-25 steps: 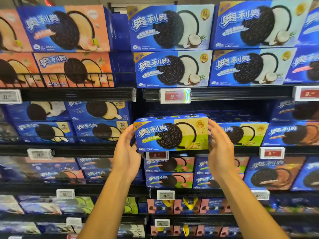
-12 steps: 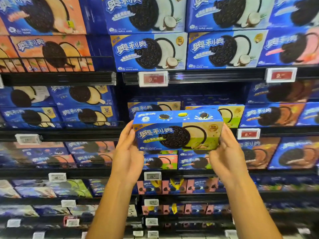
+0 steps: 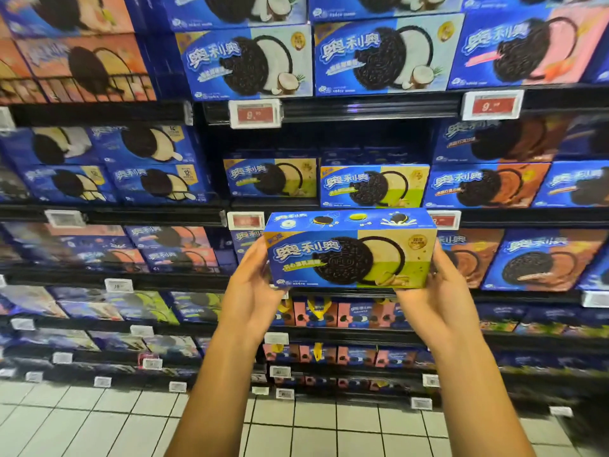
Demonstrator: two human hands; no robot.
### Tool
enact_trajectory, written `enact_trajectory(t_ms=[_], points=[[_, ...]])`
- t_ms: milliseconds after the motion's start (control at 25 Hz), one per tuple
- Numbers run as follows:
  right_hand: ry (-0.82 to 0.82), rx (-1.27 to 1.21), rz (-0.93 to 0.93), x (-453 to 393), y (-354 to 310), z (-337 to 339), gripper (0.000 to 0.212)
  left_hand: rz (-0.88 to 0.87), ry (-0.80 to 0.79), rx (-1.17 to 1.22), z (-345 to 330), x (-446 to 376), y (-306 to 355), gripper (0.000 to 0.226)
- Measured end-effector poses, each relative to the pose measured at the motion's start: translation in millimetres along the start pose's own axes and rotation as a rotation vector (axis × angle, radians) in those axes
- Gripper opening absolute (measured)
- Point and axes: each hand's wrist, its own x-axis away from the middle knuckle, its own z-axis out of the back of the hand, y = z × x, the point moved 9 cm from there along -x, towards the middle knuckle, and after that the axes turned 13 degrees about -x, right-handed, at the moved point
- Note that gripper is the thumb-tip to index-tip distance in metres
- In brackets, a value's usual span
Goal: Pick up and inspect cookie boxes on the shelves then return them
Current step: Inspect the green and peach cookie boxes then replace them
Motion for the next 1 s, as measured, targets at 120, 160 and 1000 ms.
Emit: enact_trajectory(t_ms=[120,160,1000], points=[[0.051,0.196,0.109,8.0,-22.2,15.4,0.043,-0.057,0.001,-0.184,-10.0,20.6,-1.4,0.028],[0.054,0.268,0.139,10.9,-28.3,16.8,0.037,-0.065,0.009,-0.237,-12.2,27.0,-2.8,0.028],[-0.034,0.276,0.217,30.0,-45.8,46.2,0.042,-0.087,0.056,-0.221,-29.5,30.2,-16.4,0.025]])
